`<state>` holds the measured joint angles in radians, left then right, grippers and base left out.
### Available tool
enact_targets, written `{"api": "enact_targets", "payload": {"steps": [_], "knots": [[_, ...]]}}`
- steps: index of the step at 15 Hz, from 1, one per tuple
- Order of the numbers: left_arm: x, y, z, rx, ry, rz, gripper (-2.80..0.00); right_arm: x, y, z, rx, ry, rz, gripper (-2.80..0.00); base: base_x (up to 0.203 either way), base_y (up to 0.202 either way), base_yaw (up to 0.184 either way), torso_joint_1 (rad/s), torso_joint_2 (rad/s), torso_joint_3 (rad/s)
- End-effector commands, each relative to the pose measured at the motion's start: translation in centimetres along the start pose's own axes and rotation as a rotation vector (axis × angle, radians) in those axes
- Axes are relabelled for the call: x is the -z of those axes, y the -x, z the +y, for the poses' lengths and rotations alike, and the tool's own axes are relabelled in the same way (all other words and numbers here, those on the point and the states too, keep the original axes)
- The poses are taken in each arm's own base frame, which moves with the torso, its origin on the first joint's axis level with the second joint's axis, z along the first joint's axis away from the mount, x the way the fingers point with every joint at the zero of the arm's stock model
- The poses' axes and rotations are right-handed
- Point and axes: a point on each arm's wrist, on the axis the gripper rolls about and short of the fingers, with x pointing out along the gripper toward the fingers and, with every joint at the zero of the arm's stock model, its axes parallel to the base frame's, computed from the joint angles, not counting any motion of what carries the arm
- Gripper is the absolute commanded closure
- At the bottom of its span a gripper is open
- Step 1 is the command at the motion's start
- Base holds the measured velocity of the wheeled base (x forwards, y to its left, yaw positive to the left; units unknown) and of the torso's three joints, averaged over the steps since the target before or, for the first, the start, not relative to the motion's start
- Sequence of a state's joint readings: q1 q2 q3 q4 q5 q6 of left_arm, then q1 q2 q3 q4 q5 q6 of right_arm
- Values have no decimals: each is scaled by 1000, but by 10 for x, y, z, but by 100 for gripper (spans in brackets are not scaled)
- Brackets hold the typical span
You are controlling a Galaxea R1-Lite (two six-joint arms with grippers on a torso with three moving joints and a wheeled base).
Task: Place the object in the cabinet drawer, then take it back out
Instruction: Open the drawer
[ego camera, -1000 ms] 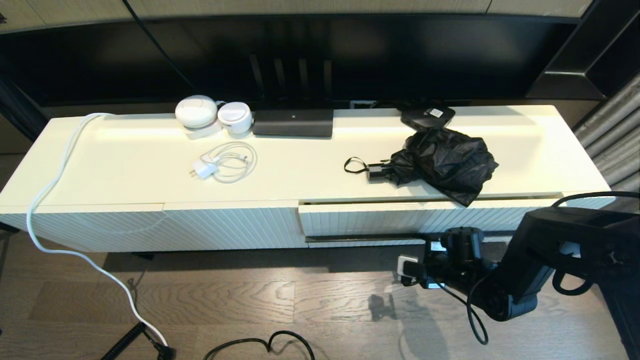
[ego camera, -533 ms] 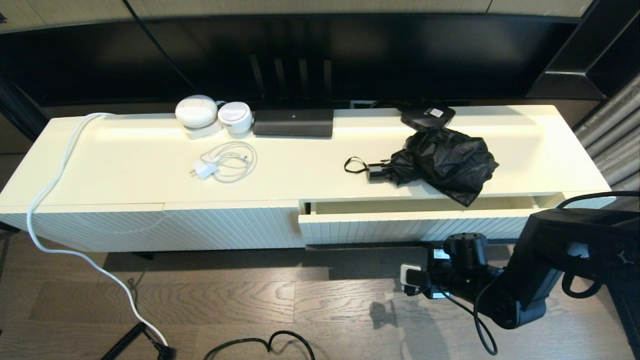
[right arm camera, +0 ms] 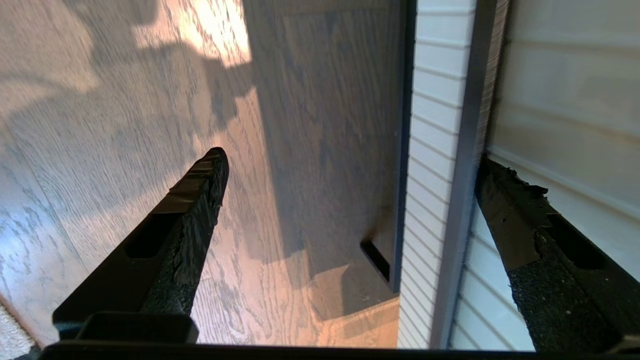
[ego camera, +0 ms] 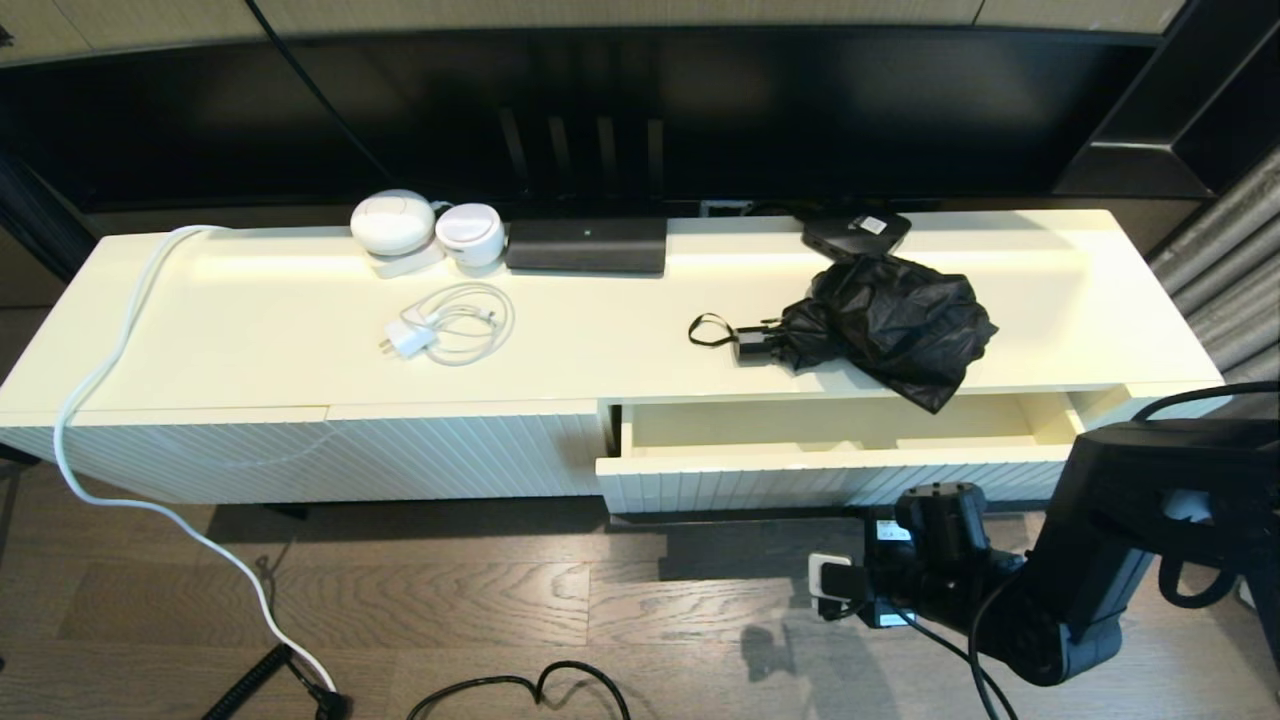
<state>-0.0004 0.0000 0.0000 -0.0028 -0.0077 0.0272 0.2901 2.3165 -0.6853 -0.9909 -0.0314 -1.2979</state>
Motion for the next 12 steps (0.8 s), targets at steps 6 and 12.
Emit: {"api": "enact_targets", "payload": {"steps": [6, 12], "knots": [[0, 0, 0, 0, 0, 3, 0, -10, 76, -17, 79, -7, -43, -280, 0, 0, 0, 0, 0, 0], [0, 0, 0, 1, 0, 3, 0, -6, 187, -21, 187, -21, -81, 0, 0, 0, 0, 0, 0, 0]]}}
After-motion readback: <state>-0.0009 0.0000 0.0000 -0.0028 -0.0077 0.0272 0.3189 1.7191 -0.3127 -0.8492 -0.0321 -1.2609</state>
